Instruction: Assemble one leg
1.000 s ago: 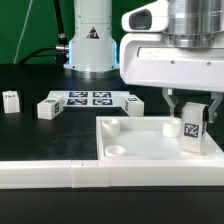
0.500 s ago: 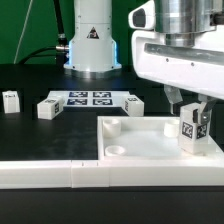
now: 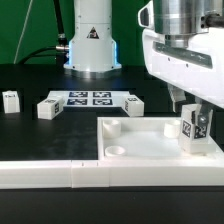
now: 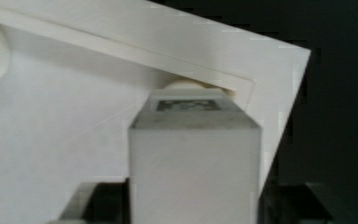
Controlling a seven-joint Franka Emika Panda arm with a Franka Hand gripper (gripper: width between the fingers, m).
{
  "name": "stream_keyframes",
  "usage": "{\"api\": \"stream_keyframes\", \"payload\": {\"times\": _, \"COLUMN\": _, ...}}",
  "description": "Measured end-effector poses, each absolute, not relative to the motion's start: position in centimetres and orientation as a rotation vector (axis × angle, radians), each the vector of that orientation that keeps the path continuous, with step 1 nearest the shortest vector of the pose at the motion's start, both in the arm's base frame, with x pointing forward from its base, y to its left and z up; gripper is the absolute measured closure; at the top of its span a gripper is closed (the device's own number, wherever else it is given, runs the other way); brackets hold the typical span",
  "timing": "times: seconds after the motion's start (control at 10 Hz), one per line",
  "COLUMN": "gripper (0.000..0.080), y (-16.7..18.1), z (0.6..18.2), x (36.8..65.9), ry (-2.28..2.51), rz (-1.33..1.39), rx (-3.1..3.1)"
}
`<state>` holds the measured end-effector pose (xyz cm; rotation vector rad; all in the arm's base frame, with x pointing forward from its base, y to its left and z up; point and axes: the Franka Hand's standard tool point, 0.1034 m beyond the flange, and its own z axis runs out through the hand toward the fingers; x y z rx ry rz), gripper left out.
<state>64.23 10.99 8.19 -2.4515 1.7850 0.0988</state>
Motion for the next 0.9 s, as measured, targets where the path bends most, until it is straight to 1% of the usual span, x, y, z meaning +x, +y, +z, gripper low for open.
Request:
{"api": "stream_keyframes", "payload": {"times": 0.1, "gripper": 0.0258, "y": 11.11, "z": 8.02, "x": 64.16, "ry": 1.727, "rz": 0.098, "rx": -2.492}}
{"api": "stream_keyframes", "payload": {"times": 0.2, "gripper": 0.017, "y": 11.26, "z": 7.97, "x": 64.11, "ry": 1.633, "rz": 0.095, "rx": -2.552}}
{"api": "stream_keyframes", "payload": {"times": 0.3, "gripper": 0.0156, "y": 11.37, "z": 7.94, "x": 64.06, "ry": 1.463, "rz": 0.085, "rx": -2.649}}
{"api": "stream_keyframes", "payload": {"times": 0.9, "gripper": 0.0151, "y": 11.86, "z": 7.84, "x": 63.93, "ry": 0.562, "rz": 0.03, "rx": -2.971}}
